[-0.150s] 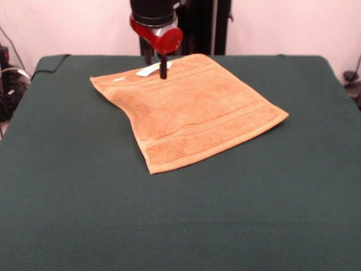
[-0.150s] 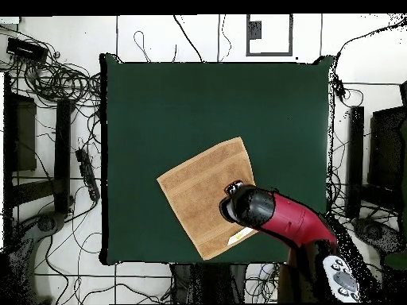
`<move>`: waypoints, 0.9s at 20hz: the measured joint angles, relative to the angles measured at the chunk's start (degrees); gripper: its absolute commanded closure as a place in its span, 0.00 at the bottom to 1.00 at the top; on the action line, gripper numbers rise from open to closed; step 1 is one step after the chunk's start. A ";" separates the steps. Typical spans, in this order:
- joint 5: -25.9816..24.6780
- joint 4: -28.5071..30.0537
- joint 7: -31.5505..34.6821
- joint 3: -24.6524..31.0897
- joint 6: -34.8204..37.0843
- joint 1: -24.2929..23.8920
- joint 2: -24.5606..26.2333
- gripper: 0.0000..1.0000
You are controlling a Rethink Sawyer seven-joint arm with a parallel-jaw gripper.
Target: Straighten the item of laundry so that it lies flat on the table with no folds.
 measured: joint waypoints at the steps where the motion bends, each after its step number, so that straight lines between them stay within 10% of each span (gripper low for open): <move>1: 0.00 -0.38 0.00 0.00 0.00 -0.06 0.00 0.00; 18: -0.01 -6.68 0.00 0.00 0.01 -0.66 2.26 0.00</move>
